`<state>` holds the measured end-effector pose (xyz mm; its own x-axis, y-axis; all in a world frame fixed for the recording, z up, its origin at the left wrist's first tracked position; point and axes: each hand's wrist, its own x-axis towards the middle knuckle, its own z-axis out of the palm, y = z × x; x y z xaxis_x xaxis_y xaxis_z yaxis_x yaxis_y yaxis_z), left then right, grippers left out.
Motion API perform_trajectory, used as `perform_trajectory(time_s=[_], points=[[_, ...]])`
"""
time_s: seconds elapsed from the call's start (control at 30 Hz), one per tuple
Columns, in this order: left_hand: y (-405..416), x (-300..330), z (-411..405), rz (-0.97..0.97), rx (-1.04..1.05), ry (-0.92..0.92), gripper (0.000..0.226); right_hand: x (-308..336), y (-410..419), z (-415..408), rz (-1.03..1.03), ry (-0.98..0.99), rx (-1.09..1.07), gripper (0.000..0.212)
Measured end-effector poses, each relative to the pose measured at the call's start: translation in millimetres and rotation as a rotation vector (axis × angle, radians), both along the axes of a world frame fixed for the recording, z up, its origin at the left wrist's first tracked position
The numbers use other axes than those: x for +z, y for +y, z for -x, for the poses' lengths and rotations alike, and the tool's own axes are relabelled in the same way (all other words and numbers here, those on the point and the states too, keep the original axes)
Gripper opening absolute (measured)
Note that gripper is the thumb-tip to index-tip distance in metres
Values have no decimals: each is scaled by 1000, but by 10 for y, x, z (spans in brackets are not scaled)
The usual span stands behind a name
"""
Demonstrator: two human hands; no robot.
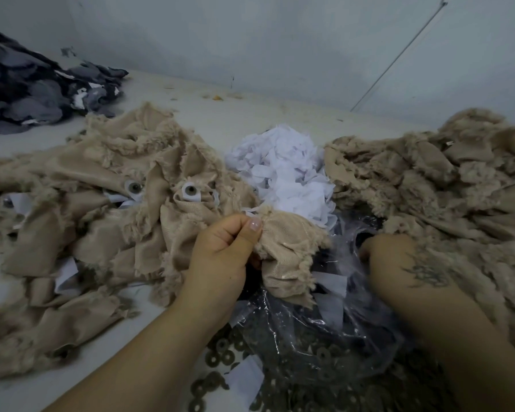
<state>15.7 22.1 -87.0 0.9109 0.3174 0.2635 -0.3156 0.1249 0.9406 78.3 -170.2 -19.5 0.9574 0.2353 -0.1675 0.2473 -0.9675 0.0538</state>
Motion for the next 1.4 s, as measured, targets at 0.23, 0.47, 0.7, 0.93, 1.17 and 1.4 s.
perform_trajectory(time_s=[0.23,0.47,0.7,0.93,1.17,1.4], points=[[-40,8,8,-34,5,2,28,-309,-82,-180,-43,-129,-19,27],[-71,7,20,-57,-16,12,29,-534,-119,-334,-112,-253,-31,12],[-63,4,20,-55,-28,8,29,-241,-50,-113,-440,-503,61,5],[-68,16,18,-33,-24,-4,29,-65,77,234,-875,273,90,40],[-70,1,-1,-11,-46,-17,29,-209,181,198,-1620,731,-127,20],[-86,-9,12,-21,-113,-23,23,-341,258,210,-1741,553,-87,22]])
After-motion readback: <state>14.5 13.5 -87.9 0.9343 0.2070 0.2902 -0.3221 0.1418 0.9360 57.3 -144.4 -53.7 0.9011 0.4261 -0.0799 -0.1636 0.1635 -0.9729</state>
